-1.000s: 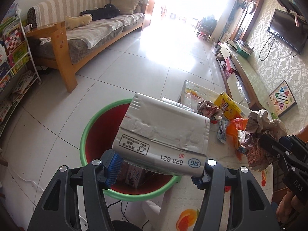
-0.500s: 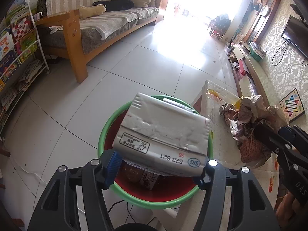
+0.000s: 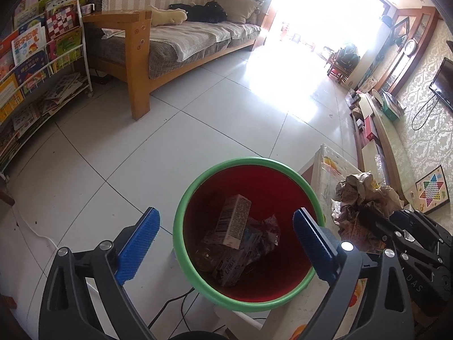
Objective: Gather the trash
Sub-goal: 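Carry the milk carton and crumpled paper over the red bin and release both, then move both open grippers back over the table toward the remaining trash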
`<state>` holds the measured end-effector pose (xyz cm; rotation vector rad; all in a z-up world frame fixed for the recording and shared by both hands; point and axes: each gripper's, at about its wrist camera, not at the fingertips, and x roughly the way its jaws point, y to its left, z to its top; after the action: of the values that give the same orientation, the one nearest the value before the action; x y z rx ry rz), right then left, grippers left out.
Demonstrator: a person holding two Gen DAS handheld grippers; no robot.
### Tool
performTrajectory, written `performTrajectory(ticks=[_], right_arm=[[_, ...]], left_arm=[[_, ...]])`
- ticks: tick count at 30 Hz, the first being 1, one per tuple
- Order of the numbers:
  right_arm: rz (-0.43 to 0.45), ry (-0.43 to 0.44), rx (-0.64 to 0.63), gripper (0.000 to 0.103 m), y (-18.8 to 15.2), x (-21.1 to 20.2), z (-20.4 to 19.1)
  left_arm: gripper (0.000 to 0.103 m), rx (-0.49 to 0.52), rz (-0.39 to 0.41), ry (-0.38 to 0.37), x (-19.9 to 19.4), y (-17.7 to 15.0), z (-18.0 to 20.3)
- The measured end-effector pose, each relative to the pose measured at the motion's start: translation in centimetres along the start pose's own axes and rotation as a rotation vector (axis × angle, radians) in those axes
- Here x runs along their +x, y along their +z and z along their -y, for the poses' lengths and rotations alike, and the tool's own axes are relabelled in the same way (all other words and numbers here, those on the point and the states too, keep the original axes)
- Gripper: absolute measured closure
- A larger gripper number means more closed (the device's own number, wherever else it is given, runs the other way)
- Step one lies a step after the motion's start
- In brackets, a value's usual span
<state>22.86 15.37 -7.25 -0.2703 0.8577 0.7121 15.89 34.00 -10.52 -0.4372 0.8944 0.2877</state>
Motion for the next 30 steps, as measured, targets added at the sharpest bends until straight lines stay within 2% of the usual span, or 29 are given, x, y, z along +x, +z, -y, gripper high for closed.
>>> performTrajectory(ticks=[6,7,8,9,10,11,15,19,30], right_arm=[[-0.028,0.017,-0.022,0.066,0.2,1.5,-1.5],[-0.025,0.018,-0.022,0.059,0.2,1.6,-1.7],[-0.025,0.015,-0.024,0.045,0.2,1.7,-1.9],[-0.027,0.013,-0.028,0.036,0.3,1.8,-2.1],[-0.022,0.006,-0.032,0.019,0.3,1.7,-2.3],[-0.014,-0.007,-0.036,0.010,0.3,1.6,-2.5],[-0.013,-0.024,-0.051,0.005,0.4,1.3,-2.7],[-0.005,-0.037,-0.037,0.005,0.2,0.5,-2.1],[0.058,-0.094,0.054,0.005,-3.1,-5.4,2.8]], left_arm=[[0.011,-0.025,0.022,0.023,-0.9,-0.2,-1.4],[0.010,-0.031,0.022,0.027,-0.9,-0.1,-1.7],[0.010,-0.035,0.023,0.030,-1.0,-0.1,-2.1],[0.010,-0.040,0.023,0.034,-1.0,-0.1,-2.3],[0.010,-0.045,0.024,0.037,-1.1,-0.1,-2.5],[0.010,-0.049,0.026,0.037,-1.1,0.0,-2.6],[0.010,-0.057,0.032,0.039,-1.2,0.0,-2.7],[0.009,-0.049,0.032,0.032,-1.3,-0.1,-2.2],[0.008,0.047,0.031,-0.024,-3.1,-1.8,3.6]])
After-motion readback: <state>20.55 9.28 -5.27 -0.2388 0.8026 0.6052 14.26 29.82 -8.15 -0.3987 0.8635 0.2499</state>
